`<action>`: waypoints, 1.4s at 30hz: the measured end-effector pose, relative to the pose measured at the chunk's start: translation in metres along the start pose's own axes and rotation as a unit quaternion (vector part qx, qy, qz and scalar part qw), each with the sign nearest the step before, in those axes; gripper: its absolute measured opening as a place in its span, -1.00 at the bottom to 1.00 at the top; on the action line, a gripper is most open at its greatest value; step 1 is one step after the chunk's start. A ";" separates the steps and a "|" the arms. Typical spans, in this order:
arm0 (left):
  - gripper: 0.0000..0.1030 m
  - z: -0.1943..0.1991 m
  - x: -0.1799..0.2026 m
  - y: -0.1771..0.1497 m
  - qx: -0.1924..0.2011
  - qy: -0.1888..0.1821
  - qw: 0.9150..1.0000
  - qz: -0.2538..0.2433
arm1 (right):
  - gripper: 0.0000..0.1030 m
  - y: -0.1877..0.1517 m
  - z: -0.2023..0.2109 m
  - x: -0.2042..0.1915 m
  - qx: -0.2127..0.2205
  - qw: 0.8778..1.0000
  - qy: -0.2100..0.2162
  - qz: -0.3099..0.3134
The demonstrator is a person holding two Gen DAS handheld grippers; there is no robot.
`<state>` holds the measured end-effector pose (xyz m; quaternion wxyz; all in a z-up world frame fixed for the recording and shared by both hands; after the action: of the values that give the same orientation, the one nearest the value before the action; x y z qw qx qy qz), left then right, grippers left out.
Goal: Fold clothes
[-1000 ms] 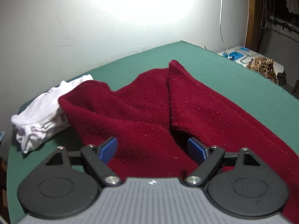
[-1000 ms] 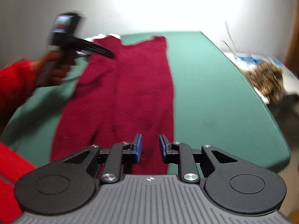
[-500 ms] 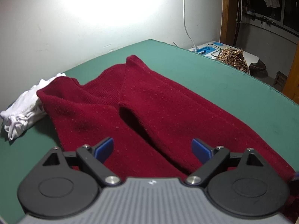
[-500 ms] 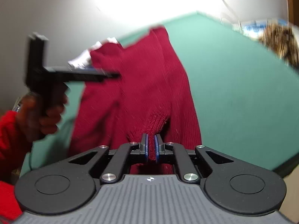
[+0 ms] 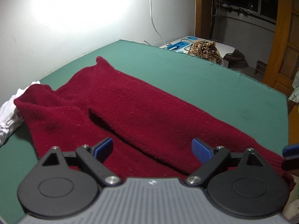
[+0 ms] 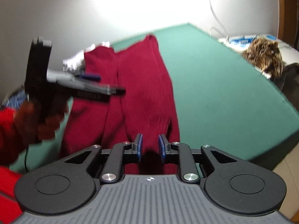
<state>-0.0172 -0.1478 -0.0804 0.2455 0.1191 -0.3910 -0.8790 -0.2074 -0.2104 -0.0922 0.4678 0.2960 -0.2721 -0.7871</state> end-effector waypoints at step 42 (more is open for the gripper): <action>-0.40 0.017 0.108 -0.039 -0.090 0.218 0.962 0.141 | -0.87 0.168 -0.219 -0.003 -0.077 0.938 0.249 0.229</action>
<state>-0.1292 -0.1710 -0.1002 0.4556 0.2290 -0.2604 -0.8198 0.0481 -0.3106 -0.1214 0.7095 0.3753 -0.1463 -0.5782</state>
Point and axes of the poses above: each gripper's, at about its wrist camera, not at the fingertips, and z roughly against the way its jaws point, x to its right, y to its top, the point moved 7 cm from there along -z, roughly the way its jaws point, and after that the axes turned 3 degrees about -y, right-handed, at the moved point
